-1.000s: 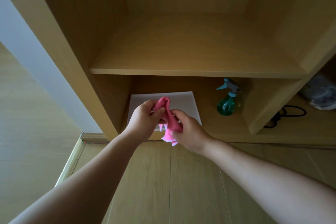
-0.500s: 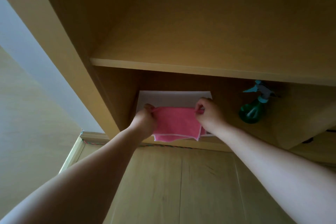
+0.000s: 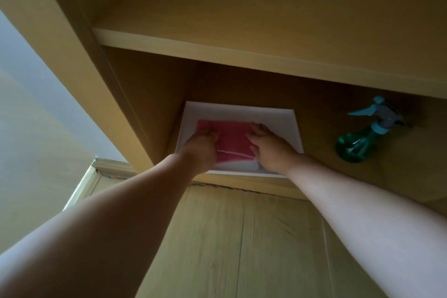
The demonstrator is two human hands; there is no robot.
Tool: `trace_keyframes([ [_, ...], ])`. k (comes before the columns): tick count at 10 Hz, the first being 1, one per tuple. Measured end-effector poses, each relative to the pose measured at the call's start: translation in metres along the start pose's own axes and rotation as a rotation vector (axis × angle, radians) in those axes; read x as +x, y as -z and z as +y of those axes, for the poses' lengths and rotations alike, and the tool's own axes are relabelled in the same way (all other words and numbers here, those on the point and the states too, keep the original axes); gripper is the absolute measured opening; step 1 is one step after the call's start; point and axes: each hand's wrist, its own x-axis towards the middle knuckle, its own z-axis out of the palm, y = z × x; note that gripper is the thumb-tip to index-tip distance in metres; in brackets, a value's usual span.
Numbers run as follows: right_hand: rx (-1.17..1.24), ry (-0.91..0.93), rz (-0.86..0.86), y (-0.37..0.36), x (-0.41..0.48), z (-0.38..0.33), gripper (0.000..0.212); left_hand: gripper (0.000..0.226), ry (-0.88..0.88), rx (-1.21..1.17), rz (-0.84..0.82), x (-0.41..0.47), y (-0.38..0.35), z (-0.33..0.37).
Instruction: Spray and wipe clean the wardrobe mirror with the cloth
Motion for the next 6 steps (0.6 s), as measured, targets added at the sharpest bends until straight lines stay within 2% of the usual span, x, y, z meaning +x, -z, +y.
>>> trace_keyframes([
  [1, -0.085, -0.049, -0.105, -0.01, -0.006, 0.004, 0.052, 0.053, -0.008, 0.044, -0.061, 0.0, -0.013, -0.003],
  [3, -0.128, -0.113, -0.139, -0.011, -0.024, 0.011, 0.056, 0.056, 0.019, 0.099, -0.096, -0.01, -0.022, -0.012],
  [4, -0.086, -0.108, -0.126, -0.007, -0.036, 0.005, 0.051, 0.056, 0.042, 0.063, -0.103, -0.026, -0.016, -0.007],
  [6, 0.098, -0.065, 0.015, 0.007, -0.07, -0.019, 0.042, 0.053, -0.089, 0.015, 0.017, -0.074, 0.008, 0.005],
])
